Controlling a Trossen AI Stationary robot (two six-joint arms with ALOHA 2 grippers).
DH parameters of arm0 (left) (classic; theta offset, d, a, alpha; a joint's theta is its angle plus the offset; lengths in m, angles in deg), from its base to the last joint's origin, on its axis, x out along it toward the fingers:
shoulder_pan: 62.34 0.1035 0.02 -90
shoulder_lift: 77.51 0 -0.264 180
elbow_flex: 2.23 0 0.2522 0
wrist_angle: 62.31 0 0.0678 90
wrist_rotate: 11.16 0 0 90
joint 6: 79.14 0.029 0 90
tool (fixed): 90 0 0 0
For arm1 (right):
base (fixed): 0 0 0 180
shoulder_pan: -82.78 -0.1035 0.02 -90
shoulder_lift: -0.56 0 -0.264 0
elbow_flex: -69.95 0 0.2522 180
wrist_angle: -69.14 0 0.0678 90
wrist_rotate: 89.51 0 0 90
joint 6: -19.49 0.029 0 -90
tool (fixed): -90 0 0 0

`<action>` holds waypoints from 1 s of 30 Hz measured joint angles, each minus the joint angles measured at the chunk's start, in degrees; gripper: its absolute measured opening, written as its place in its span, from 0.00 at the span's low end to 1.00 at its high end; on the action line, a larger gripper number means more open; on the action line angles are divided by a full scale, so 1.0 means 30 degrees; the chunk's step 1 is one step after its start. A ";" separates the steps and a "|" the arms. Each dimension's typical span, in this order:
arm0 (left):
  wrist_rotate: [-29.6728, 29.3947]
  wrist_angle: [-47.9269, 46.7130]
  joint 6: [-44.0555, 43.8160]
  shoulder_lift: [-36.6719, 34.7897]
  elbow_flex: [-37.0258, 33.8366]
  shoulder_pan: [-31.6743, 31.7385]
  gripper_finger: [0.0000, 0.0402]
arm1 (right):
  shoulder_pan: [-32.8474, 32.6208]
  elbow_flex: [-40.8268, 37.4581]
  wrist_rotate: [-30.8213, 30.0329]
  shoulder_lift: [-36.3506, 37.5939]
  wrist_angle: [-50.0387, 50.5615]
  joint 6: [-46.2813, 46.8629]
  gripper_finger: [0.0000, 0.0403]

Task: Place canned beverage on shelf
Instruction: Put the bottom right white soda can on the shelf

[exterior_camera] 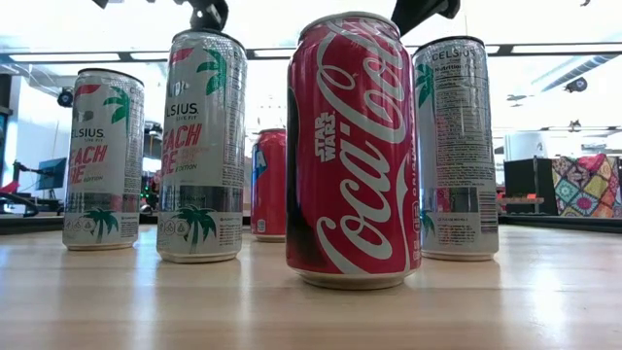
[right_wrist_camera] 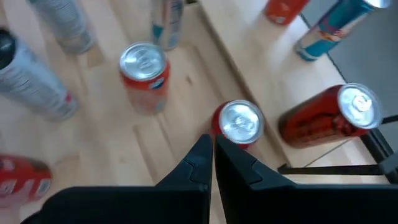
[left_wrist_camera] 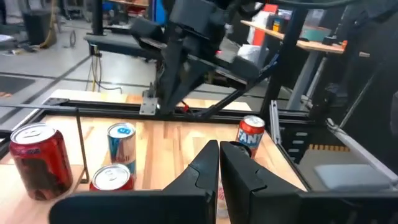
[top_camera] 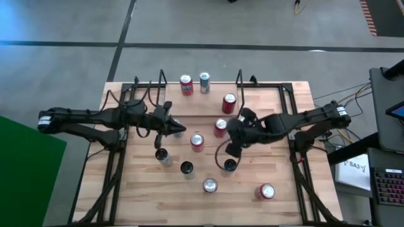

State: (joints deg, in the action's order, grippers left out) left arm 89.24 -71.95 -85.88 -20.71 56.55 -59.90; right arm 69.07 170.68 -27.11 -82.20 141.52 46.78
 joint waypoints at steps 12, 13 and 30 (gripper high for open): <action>-0.1832 -0.0446 -0.1240 0.0325 -0.0175 -0.1472 0.00 | -0.2412 -0.1997 -0.2519 0.0004 -0.1646 -0.0396 0.02; -0.1867 -0.0385 -0.1317 0.0372 -0.0175 -0.1606 0.00 | -0.2540 -0.2196 -0.2492 0.0000 -0.1881 -0.0451 0.02; -0.2797 0.1489 -0.1424 0.0555 0.0080 -0.4047 0.00 | -0.4759 -0.2787 -0.2351 0.0149 -0.4395 -0.1774 0.02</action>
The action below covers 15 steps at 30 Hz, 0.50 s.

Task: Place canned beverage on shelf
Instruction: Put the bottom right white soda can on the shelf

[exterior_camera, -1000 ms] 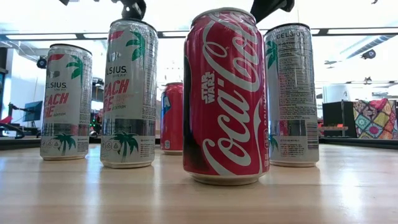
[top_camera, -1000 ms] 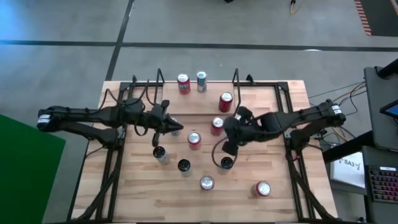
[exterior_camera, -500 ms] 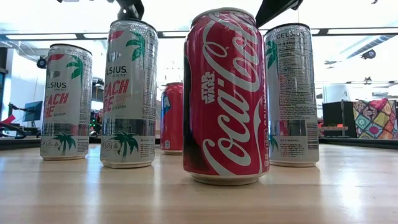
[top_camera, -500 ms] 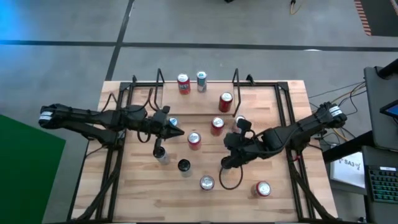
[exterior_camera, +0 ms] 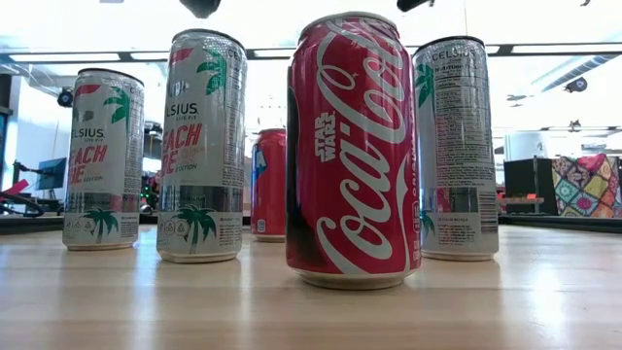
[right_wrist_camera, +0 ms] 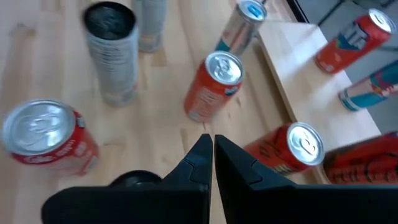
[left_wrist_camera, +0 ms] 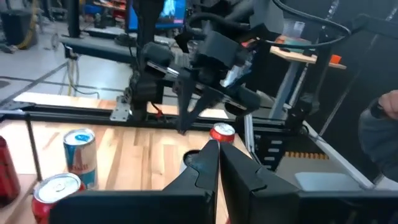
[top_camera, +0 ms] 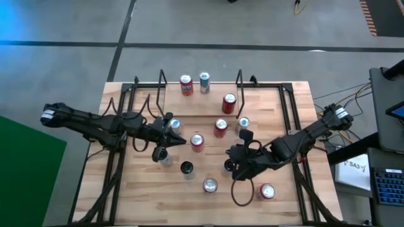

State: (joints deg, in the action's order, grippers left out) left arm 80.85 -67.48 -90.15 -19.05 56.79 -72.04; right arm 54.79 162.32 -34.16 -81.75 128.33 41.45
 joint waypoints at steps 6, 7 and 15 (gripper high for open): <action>-0.0156 0.1833 0.0068 0.1474 0.0016 -0.0921 0.00 | -0.0556 -0.0077 -0.0029 0.0198 -0.0472 -0.0607 0.02; -0.0156 0.2032 0.0110 0.1816 0.0035 -0.1099 0.00 | -0.0676 -0.0087 -0.0033 0.0201 -0.0579 -0.0630 0.02; -0.0969 0.2066 0.0949 0.4290 0.1330 -0.2780 0.00 | -0.2105 -0.0537 -0.0538 0.0201 -0.1407 -0.0675 0.02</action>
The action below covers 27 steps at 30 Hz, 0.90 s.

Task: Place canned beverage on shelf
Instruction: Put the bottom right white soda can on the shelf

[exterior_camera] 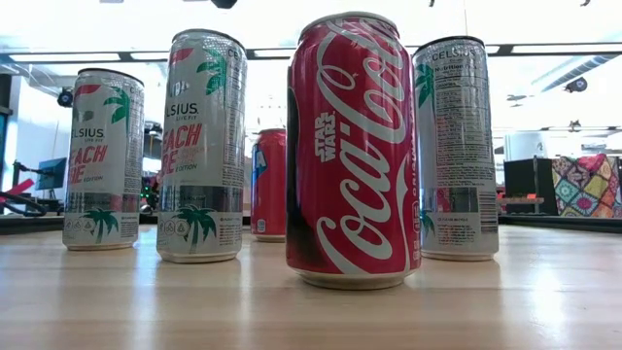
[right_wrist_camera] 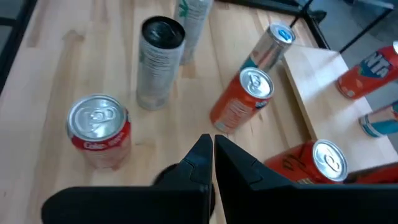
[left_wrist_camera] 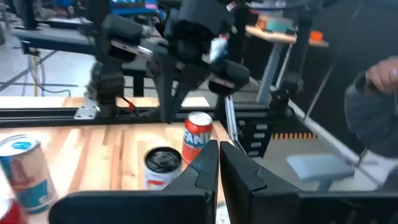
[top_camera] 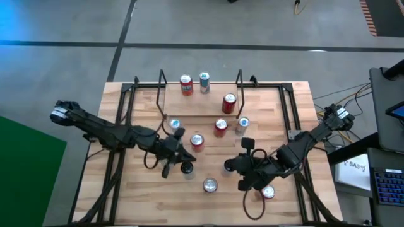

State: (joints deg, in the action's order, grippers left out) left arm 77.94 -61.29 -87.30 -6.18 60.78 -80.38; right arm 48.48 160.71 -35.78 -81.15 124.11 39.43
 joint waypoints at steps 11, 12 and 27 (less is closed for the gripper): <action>-0.2677 0.0176 0.0220 0.1761 0.0251 -0.1629 0.00 | -0.1970 -0.1292 -0.0480 0.0087 -0.2182 0.0829 0.02; -0.2821 0.0290 0.0340 0.1892 0.0237 -0.1816 0.00 | -0.2085 -0.1398 -0.0475 0.0087 -0.2501 0.0708 0.02; -0.3245 -0.0393 0.1652 0.2528 0.1505 -0.3366 0.00 | -0.2575 -0.3838 -0.0946 0.0095 -0.8577 -0.2016 0.02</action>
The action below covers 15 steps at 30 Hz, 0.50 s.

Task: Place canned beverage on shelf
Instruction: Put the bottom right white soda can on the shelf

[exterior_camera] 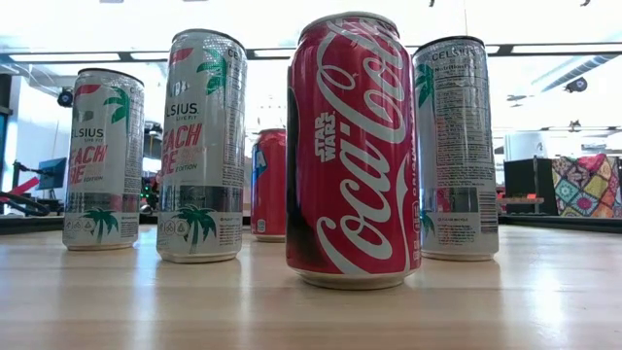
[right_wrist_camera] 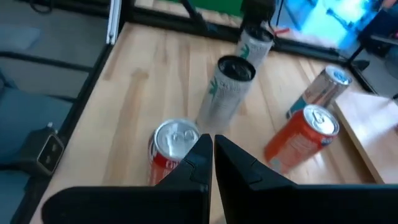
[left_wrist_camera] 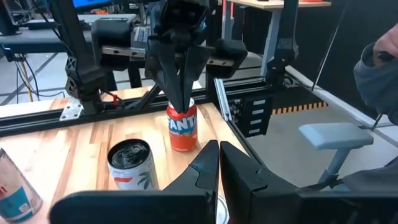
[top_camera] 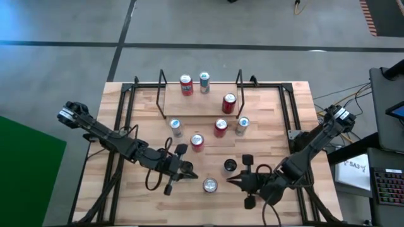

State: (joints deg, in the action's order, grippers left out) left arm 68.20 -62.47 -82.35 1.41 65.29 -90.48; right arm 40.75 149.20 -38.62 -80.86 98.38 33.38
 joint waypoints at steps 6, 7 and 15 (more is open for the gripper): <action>0.0000 -0.0038 -0.0059 0.0044 -0.0073 -0.0016 0.00 | 0.0009 -0.1775 -0.2398 0.0000 -0.4218 -0.1782 0.02; 0.0000 -0.0044 -0.0093 0.0044 -0.0073 -0.0016 0.00 | 0.0011 -0.2020 -0.3093 0.0011 -0.4682 -0.1889 0.02; -0.0137 -0.0543 -0.0111 -0.0331 -0.0095 -0.0016 0.00 | 0.0060 -0.3507 -0.6190 0.0029 -0.5766 -0.0458 0.02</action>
State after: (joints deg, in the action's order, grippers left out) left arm 67.79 -64.10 -82.68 0.41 65.01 -90.53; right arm 40.93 138.68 -57.19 -80.78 81.08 32.00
